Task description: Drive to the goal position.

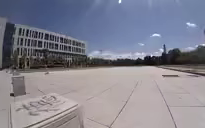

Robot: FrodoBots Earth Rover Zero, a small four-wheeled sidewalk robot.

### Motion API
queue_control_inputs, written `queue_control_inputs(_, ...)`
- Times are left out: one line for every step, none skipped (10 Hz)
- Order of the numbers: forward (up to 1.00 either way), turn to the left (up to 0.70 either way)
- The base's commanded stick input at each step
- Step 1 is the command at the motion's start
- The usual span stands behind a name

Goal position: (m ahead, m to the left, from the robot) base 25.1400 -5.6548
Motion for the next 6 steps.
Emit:
queue_control_inputs(0.05, 0.0)
queue_control_inputs(0.05, 0.0)
queue_control_inputs(0.06, 0.0)
queue_control_inputs(0.06, 0.0)
queue_control_inputs(0.06, 0.0)
queue_control_inputs(0.05, 0.0)
